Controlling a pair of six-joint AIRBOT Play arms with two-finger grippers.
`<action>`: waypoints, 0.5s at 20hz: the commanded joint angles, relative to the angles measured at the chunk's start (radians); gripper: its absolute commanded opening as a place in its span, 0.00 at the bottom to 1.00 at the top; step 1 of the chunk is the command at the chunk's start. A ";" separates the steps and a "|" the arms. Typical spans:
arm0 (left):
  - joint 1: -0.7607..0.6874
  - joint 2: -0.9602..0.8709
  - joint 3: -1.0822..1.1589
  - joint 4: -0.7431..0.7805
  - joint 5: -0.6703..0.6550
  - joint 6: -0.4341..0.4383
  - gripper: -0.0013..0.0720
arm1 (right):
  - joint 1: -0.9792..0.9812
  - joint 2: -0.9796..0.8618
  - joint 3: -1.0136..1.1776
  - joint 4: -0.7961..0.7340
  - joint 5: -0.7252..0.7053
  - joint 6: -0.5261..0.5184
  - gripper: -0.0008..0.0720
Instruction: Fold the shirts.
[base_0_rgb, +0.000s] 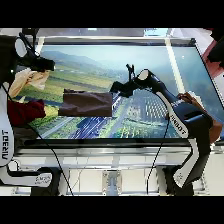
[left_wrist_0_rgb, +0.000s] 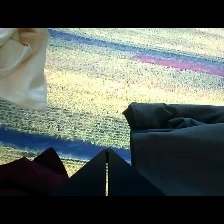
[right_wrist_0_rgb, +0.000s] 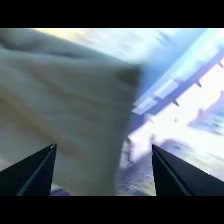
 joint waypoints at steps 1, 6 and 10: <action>0.001 0.000 0.000 -0.007 0.010 -0.001 0.03 | 0.011 -0.035 -0.036 0.000 0.015 0.026 0.95; 0.001 0.000 0.000 -0.006 0.010 0.002 0.04 | 0.065 -0.092 -0.036 0.176 -0.074 -0.009 0.93; 0.001 0.000 0.000 -0.006 0.010 0.008 0.03 | 0.122 -0.121 -0.036 0.342 -0.090 -0.071 0.92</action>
